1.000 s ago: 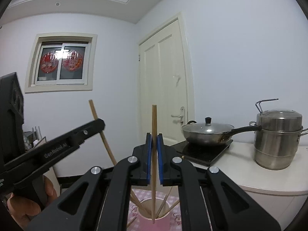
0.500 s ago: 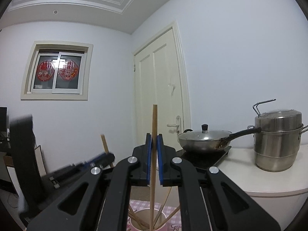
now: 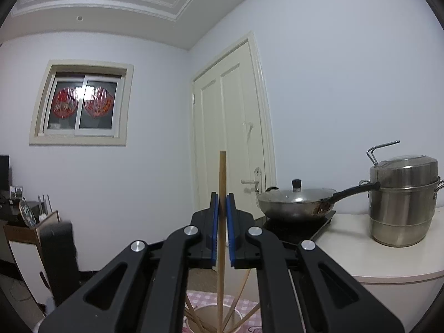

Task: Organize utensils
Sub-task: 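Open the left tool over the cup while the right tool releases its chopstick, then move both open tools back down to the chopsticks on the table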

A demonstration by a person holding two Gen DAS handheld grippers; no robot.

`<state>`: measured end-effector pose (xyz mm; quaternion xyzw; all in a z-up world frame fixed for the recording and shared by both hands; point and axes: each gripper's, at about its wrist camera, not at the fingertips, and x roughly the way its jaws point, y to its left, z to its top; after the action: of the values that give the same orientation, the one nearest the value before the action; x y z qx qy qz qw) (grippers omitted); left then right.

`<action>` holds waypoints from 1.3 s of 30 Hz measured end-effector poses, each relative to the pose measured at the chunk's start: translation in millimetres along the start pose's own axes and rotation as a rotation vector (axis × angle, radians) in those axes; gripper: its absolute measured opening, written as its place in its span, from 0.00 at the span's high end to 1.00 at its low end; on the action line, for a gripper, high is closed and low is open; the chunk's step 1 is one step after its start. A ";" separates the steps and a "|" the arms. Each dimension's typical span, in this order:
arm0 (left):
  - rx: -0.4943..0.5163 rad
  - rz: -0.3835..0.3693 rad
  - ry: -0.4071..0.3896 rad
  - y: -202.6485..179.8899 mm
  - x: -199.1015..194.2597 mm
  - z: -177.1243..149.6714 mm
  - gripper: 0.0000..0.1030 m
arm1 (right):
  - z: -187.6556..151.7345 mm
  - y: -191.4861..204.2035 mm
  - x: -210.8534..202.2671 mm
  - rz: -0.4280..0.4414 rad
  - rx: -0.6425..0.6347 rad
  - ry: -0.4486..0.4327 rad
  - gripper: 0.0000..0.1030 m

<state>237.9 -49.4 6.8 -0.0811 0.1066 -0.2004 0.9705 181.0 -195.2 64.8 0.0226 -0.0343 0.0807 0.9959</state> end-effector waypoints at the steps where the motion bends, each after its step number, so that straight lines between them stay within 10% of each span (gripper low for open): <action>1: 0.003 0.000 0.002 -0.3 -1.7 -0.1 0.94 | -3.9 -0.8 2.8 -0.001 0.003 0.012 0.96; 8: 0.005 -0.027 0.035 -0.5 -1.1 1.1 0.89 | -28.9 -4.4 9.8 0.007 0.030 0.104 0.96; 11: -0.012 -0.031 0.019 1.3 -5.0 0.6 0.41 | -42.4 -6.0 7.7 0.011 0.043 0.147 0.96; 26: -0.034 -0.032 0.002 5.9 -32.1 17.4 0.34 | -62.8 -17.8 -6.7 0.018 0.115 0.259 0.94; 39: -0.008 0.023 0.109 31.8 -72.5 10.9 0.27 | -57.6 -12.7 -36.3 0.044 0.137 0.292 0.71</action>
<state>187.4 10.2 23.6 -0.0726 0.1612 -0.1931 0.9651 151.0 -210.6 4.3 0.0776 0.1158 0.1071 0.9844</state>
